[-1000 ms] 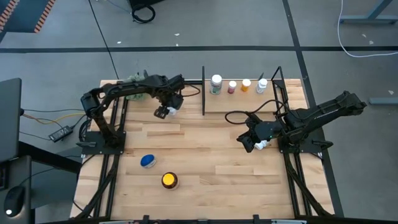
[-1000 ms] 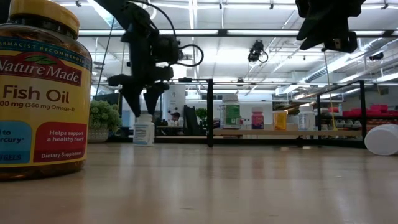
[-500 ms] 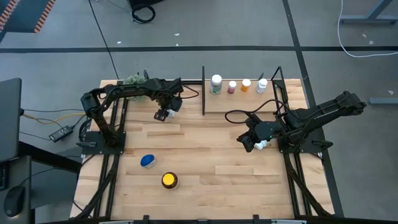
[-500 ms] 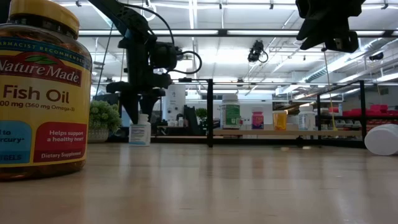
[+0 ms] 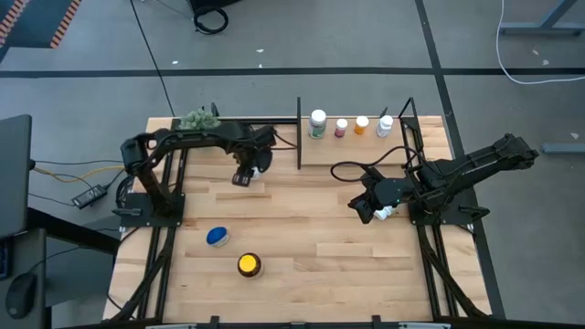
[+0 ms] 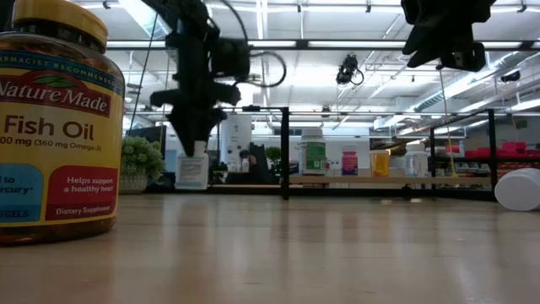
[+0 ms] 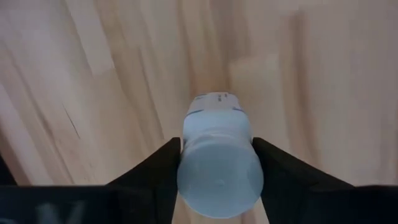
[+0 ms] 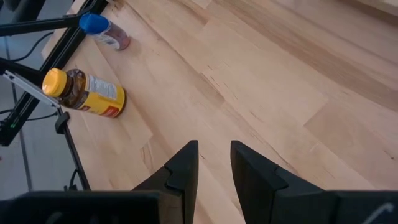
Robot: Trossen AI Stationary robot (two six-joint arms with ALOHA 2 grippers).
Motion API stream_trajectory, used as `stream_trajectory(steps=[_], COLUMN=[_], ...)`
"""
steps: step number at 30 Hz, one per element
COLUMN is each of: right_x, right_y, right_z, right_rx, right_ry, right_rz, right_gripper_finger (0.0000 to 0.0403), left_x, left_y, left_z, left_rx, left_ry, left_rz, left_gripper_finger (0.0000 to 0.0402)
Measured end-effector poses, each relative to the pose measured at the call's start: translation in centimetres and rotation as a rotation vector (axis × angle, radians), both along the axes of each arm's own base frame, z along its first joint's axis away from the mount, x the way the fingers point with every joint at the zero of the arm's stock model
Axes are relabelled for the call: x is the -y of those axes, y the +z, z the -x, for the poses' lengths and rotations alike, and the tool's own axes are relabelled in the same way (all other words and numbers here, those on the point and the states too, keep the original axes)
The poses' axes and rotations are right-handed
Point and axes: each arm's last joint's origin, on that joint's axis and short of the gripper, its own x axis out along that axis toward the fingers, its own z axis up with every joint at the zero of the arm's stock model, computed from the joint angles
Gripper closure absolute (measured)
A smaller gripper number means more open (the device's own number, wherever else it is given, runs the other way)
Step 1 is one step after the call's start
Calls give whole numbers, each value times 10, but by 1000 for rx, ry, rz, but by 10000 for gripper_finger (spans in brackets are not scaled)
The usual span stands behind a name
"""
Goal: Pick and place medicine bottles onto shelf by color
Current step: Put the white blue pill bottle on the shelf
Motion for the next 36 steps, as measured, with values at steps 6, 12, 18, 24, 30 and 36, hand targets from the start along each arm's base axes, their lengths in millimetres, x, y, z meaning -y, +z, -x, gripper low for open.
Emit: stream_trajectory(steps=[6, 12, 18, 24, 30, 36], right_x=[0, -2, -3, -6, -7, -2], right_y=[0, 0, 0, 7, 22, 32], right_z=[0, 0, 1, 9, 13, 7], right_rx=[0, -11, -22, 21, 166, 276], right_ry=[13, 60, 105, 151, 221, 256], right_rz=[13, -13, -49, -26, 188, 303], right_gripper_finger=[301, 301, 301, 301, 301, 268], left_x=[28, 52, 72, 80, 95, 112], left_y=[38, 76, 105, 118, 136, 155], left_z=[-27, -42, -58, -81, -102, -109], left_rx=[131, 251, 376, 403, 465, 567], left_ry=[53, 151, 165, 218, 198, 203], left_rz=[-7, 58, 76, 86, 105, 218], left_gripper_finger=[203, 226, 209, 212, 219, 199])
